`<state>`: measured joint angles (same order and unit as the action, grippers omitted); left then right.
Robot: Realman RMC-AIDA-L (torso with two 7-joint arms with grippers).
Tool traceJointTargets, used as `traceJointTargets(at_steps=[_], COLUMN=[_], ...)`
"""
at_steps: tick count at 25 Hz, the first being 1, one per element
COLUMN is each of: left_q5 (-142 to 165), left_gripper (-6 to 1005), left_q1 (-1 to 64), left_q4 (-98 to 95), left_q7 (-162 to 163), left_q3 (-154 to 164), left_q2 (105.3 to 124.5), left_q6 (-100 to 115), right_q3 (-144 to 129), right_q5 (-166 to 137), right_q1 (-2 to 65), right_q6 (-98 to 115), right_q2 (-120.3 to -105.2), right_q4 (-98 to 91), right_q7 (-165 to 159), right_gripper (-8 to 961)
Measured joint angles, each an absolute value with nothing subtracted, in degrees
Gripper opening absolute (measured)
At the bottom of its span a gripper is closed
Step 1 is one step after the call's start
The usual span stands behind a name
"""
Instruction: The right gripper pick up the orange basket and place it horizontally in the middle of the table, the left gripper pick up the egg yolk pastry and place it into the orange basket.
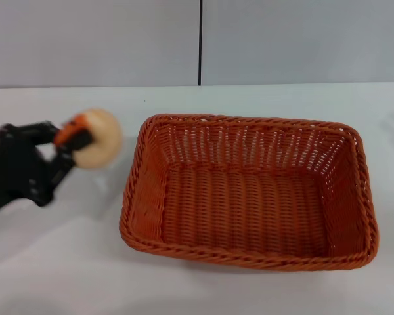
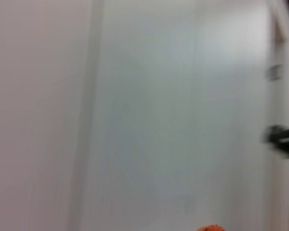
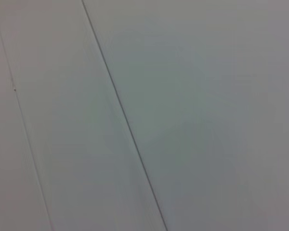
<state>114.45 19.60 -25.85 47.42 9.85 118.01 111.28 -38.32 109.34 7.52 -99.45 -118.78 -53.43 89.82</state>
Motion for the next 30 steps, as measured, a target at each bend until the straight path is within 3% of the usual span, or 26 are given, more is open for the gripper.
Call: traceJointTargets(at_steps=[10, 20, 23, 30], left_q5=[114.44, 114.28, 114.00, 108.67], left_gripper=[99, 431, 531, 773], left_q1=[28.64, 28.90, 26.44, 13.51], left_q4=[-13.85, -12.40, -14.10, -19.47], left_q7=[46.22, 46.27, 46.45, 46.50], left_q3=[23.00, 23.79, 19.86, -4.33], left_q2=[118.76, 118.52, 118.10, 117.79], left_q6=[108.63, 104.38, 105.11, 107.16], right_q3=[-39.34, -39.59, -39.56, -37.14], right_q5=[109.33, 109.33, 109.47, 109.52], right_q1=[7.97, 7.40, 7.51, 9.67], right_q6=[-99.52, -99.67, -99.69, -96.02], right_q2=[-118.89, -118.89, -118.91, -118.87], right_q4=[-52.24, -51.85, -50.46, -39.22], right_q7=[89.82, 89.82, 91.29, 104.21], right_gripper=[407, 417, 419, 426])
